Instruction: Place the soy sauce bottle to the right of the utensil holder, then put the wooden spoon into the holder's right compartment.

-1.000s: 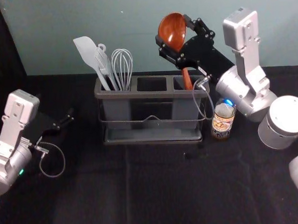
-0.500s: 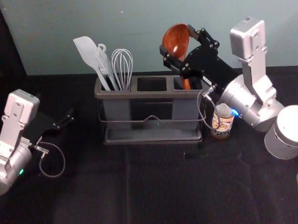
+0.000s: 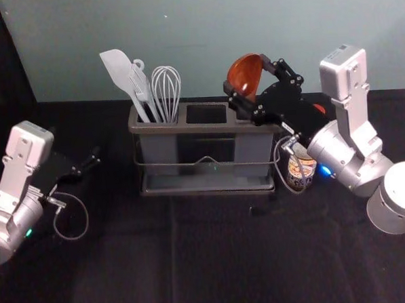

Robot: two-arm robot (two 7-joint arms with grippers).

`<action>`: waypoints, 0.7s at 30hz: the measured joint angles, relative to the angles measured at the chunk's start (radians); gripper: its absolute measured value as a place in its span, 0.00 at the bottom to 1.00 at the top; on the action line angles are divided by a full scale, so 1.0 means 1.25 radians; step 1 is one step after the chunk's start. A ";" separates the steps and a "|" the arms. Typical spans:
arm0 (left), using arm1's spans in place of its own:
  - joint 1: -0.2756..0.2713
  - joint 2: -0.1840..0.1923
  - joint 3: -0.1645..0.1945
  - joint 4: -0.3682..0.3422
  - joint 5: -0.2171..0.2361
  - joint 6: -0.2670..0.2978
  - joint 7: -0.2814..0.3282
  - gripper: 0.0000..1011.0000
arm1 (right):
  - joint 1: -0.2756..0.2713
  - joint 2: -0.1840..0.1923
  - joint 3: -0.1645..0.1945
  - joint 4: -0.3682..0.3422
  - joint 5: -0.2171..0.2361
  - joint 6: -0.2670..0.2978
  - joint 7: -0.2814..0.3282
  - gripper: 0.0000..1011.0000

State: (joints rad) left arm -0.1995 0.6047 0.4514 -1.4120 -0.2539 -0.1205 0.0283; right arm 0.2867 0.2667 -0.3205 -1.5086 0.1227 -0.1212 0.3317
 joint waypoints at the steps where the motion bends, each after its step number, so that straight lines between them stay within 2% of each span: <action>1: 0.000 0.000 0.000 0.000 0.000 0.000 0.000 0.99 | -0.002 0.001 0.000 -0.001 0.000 0.000 0.000 0.83; 9: 0.000 0.000 0.000 0.000 0.000 0.000 0.000 0.99 | -0.017 0.007 0.005 -0.012 0.009 -0.004 0.006 0.83; 21: 0.000 0.000 0.000 0.000 0.000 0.000 0.000 0.99 | -0.016 0.006 0.004 -0.011 0.008 -0.004 0.005 0.83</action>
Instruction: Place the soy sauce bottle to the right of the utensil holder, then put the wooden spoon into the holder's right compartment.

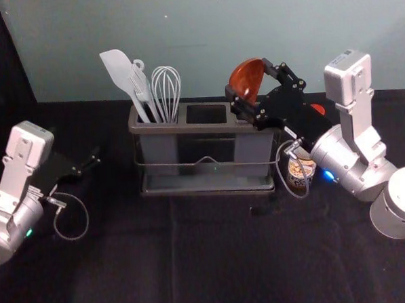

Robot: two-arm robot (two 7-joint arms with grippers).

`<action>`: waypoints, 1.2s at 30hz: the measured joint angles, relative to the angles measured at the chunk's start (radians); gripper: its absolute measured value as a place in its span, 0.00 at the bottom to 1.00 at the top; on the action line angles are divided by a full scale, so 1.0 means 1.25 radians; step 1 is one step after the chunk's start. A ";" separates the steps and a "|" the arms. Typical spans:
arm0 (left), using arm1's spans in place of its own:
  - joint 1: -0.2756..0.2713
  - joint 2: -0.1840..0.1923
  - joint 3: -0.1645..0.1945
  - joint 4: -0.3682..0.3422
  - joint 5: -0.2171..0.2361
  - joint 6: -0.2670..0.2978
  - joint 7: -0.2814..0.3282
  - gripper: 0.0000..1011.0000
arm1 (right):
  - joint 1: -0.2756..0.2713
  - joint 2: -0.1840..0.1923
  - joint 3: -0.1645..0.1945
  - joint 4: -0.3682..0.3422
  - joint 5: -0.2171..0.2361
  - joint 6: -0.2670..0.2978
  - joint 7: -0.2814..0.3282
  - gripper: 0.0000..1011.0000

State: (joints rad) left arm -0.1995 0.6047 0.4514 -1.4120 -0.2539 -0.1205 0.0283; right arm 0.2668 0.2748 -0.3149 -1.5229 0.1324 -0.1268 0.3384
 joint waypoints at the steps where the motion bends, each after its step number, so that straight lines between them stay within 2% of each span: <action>1: 0.000 0.000 0.000 0.000 0.000 0.000 0.000 0.99 | 0.000 0.000 0.000 0.000 0.000 0.000 0.000 0.84; 7: 0.000 0.000 0.000 0.000 0.000 0.000 0.000 0.99 | 0.001 0.000 0.000 0.001 0.000 0.000 -0.001 0.99; 22: 0.000 0.000 0.000 0.000 0.000 0.000 0.000 0.99 | 0.002 -0.001 -0.001 0.001 -0.001 0.000 -0.002 0.99; 28: 0.000 0.000 0.000 0.000 0.000 0.000 0.000 0.99 | -0.003 0.007 0.000 -0.031 -0.011 0.010 -0.005 0.99; 31: 0.000 0.000 0.000 0.000 0.000 0.000 0.000 0.99 | -0.006 0.014 0.002 -0.059 -0.013 0.027 -0.007 0.99; 36: 0.000 0.000 0.000 0.000 0.000 0.000 0.000 0.99 | -0.013 0.030 0.008 -0.122 -0.008 0.109 -0.009 0.99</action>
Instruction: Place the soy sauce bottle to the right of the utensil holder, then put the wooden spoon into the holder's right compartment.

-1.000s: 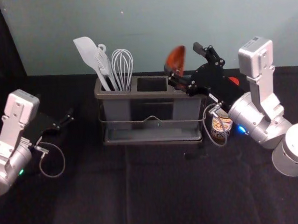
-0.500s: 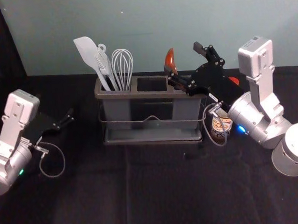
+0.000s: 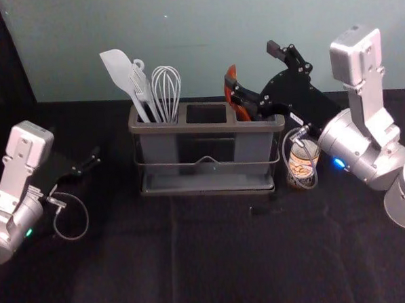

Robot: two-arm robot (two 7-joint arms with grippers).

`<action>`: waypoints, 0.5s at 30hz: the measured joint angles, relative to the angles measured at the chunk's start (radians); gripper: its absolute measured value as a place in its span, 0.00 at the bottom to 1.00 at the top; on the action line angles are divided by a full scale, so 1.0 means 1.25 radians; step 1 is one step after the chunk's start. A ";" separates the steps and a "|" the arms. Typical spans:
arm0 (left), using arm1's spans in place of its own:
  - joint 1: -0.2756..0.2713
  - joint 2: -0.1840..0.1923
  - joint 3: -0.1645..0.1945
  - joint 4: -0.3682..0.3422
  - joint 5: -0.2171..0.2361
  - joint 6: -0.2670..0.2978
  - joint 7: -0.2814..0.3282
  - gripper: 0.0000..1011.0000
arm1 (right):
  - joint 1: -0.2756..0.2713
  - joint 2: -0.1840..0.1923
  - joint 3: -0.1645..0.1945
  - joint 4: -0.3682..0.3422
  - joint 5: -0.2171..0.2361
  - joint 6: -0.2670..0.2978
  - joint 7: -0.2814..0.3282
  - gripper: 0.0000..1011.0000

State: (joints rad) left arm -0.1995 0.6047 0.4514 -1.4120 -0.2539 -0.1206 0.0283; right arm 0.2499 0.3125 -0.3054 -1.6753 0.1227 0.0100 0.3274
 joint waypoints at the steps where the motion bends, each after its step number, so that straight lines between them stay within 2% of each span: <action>1: 0.000 0.000 0.000 0.000 0.000 0.000 0.000 0.99 | -0.002 0.004 0.001 -0.010 0.001 0.013 0.000 0.99; 5: 0.000 0.000 0.000 0.000 0.000 0.000 0.000 0.99 | -0.017 0.034 0.008 -0.073 0.013 0.087 0.010 0.99; 6: 0.000 0.000 0.000 0.000 0.000 0.000 0.000 0.99 | -0.017 0.034 0.008 -0.073 0.013 0.087 0.010 0.99; 10: 0.000 0.000 0.000 0.000 0.000 0.000 0.000 0.99 | -0.046 0.067 0.025 -0.131 0.027 0.128 0.016 0.99; 15: 0.000 0.000 0.000 0.000 0.000 0.000 0.000 0.99 | -0.081 0.103 0.049 -0.180 0.046 0.155 0.023 0.99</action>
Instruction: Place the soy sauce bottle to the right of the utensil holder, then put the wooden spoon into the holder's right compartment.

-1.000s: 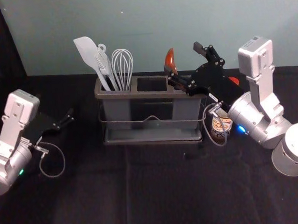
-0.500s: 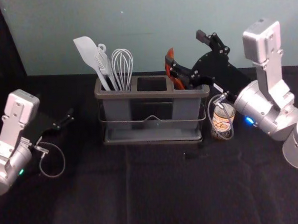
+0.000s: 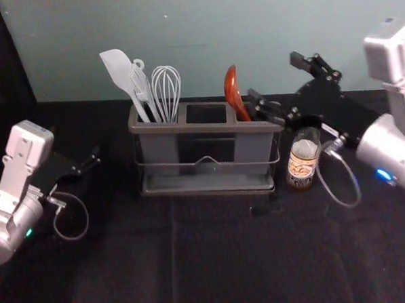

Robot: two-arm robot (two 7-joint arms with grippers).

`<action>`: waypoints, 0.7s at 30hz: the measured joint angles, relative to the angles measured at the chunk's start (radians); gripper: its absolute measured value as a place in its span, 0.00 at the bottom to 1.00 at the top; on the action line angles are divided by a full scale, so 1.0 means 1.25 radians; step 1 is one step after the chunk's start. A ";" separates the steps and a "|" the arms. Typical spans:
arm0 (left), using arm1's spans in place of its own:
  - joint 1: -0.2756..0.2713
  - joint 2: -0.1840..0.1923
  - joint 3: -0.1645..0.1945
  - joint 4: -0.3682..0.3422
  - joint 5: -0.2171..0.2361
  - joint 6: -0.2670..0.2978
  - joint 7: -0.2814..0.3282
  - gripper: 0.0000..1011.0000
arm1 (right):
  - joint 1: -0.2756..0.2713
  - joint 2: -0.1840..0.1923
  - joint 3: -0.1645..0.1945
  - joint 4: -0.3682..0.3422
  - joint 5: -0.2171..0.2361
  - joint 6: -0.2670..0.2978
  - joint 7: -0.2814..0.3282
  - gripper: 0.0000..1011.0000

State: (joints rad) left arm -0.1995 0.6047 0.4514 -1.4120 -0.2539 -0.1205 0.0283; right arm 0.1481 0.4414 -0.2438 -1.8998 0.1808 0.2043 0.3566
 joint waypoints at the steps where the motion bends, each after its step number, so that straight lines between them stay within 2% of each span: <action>1: 0.000 0.000 0.000 0.000 0.000 0.000 0.000 0.99 | -0.013 0.012 0.008 -0.012 0.008 0.004 0.005 0.99; 6: 0.000 0.000 0.000 0.000 0.000 0.000 0.000 0.99 | -0.067 0.051 0.042 -0.043 0.050 0.010 0.021 0.99; 11: 0.000 0.000 0.000 0.000 0.000 0.000 0.000 0.99 | -0.108 0.076 0.062 -0.056 0.075 0.007 0.028 0.99; 13: 0.000 0.000 0.000 0.000 0.000 0.000 0.000 0.99 | -0.137 0.096 0.073 -0.060 0.089 -0.001 0.036 0.99; 21: 0.000 0.000 0.000 0.000 0.000 0.000 0.000 0.99 | -0.196 0.133 0.081 -0.055 0.104 -0.031 0.047 0.99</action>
State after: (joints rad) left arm -0.1995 0.6047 0.4514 -1.4120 -0.2539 -0.1205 0.0283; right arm -0.0965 0.6076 -0.1432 -1.9686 0.3108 0.1655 0.4157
